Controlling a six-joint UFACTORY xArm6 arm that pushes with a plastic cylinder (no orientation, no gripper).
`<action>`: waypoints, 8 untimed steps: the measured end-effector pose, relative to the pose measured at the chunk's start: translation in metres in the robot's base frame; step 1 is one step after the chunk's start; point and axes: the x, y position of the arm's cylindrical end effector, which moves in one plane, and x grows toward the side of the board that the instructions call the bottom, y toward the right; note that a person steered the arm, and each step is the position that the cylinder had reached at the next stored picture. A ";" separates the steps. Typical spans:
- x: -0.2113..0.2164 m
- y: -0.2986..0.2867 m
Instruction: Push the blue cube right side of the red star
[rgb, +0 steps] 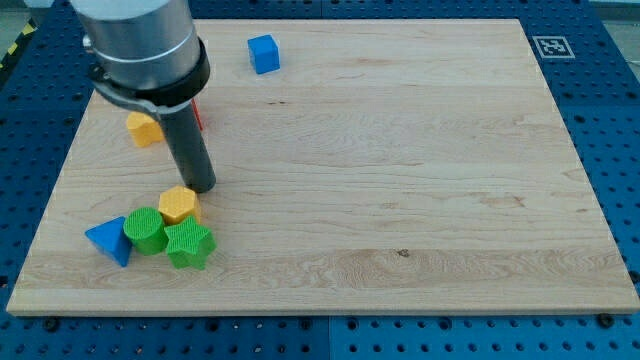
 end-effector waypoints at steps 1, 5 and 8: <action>-0.035 0.047; -0.231 0.177; -0.286 0.065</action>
